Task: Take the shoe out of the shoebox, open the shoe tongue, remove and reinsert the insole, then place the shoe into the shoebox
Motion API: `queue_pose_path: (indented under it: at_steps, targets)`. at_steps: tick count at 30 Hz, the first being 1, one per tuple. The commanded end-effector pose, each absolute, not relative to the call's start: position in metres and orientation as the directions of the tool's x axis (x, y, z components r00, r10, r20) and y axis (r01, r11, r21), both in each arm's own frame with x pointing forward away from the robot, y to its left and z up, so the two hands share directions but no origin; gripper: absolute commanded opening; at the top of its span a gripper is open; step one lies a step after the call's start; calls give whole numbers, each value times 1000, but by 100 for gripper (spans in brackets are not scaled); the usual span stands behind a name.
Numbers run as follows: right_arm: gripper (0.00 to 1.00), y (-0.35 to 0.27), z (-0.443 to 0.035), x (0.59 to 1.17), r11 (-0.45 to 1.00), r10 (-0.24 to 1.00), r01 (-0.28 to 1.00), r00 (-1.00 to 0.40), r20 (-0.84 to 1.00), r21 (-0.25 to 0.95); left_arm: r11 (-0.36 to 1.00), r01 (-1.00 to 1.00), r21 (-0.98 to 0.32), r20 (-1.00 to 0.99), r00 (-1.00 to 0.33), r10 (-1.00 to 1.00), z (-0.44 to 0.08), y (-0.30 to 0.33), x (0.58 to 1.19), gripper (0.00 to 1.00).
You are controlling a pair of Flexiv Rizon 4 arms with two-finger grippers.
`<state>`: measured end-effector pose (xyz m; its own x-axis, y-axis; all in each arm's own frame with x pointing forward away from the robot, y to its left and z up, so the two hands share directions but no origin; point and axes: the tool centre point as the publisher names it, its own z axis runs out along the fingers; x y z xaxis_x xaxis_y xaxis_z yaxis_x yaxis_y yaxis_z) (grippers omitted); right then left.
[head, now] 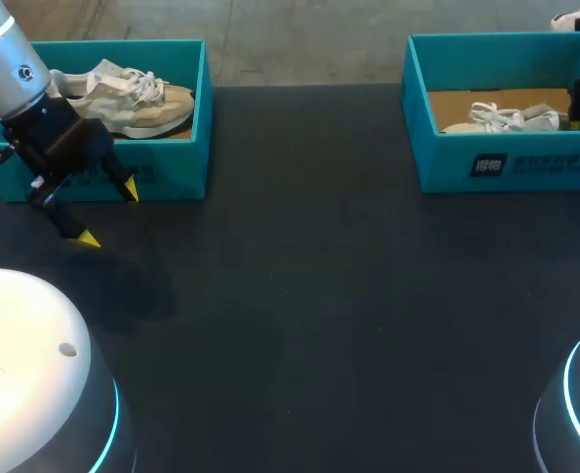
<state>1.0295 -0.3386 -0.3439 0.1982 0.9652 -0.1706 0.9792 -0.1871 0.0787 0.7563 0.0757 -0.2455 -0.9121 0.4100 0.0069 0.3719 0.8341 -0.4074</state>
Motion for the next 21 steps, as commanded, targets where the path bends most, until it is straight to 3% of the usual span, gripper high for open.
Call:
queue_pose_path:
  at_steps: [1, 21]
  targets:
    - [100, -340, -331, 1023, -191, 964, 978, 204, -171, 89, 835, 372, -406, 6, -912, 410, -245, 76, 755, 100]
    - [100, -293, -261, 997, -187, 977, 981, 191, -101, 48, 835, 372, -406, 6, -912, 410, -245, 76, 755, 100]
